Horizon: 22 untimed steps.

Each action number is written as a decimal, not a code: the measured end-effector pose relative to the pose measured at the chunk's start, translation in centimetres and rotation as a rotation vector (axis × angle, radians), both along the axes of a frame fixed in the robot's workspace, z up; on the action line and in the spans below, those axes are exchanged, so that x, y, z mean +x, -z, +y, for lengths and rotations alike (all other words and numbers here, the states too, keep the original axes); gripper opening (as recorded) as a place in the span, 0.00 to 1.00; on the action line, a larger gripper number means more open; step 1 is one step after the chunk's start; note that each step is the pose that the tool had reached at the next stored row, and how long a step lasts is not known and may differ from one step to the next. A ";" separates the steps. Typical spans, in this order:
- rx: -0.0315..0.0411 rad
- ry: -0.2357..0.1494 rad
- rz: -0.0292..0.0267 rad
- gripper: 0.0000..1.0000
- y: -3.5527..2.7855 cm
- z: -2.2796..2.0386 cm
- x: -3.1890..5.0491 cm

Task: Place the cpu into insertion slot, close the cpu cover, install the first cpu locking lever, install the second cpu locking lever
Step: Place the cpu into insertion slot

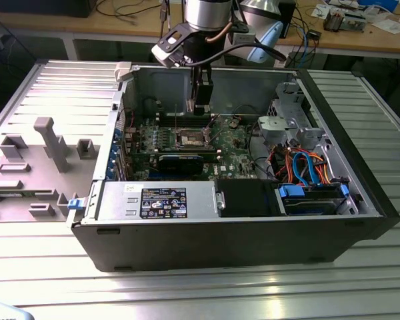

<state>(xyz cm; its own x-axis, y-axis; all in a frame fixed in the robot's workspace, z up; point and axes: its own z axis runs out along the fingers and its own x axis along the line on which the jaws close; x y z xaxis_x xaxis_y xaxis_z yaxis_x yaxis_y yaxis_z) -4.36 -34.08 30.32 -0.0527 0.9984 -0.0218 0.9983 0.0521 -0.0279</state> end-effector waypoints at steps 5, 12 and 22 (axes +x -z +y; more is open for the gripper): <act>0.0001 0.000 0.0000 0.55 0.08 0.00 0.00; 0.0001 0.000 -0.0001 0.55 0.35 0.00 0.00; 0.0000 0.000 0.0000 0.55 0.62 0.00 0.00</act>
